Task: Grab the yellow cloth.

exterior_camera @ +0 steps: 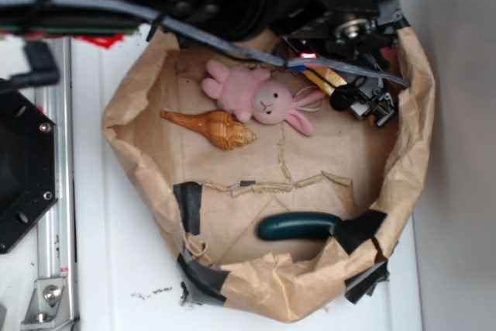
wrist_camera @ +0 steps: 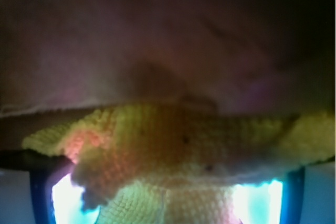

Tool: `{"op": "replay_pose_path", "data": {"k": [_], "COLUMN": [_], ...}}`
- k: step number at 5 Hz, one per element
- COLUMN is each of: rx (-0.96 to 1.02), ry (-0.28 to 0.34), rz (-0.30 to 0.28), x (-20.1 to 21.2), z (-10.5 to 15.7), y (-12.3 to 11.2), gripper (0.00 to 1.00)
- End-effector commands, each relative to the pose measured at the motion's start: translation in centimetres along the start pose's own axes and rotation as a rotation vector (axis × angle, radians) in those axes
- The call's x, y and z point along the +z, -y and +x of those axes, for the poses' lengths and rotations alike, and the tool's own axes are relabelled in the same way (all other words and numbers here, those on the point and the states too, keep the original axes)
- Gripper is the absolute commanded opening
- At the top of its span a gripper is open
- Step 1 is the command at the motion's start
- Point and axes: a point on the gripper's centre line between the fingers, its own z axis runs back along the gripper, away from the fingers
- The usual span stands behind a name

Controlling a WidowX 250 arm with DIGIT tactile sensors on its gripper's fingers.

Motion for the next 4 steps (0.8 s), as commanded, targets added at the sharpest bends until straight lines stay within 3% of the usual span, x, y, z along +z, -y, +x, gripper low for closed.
{"op": "replay_pose_path", "data": {"k": [1, 2, 3, 4], "rx": [-0.139, -0.175, -0.228, -0.484], "ry": [0.033, 0.019, 0.032, 0.066], "rz": [-0.023, 0.021, 0.006, 0.002], "x": [1.8, 1.5, 4.1, 9.2], "z": [0.1, -0.7, -1.1, -2.2], "y": [1.7, 1.4, 1.7, 3.2], "gripper": [0.0, 0.0, 0.0, 0.0]}}
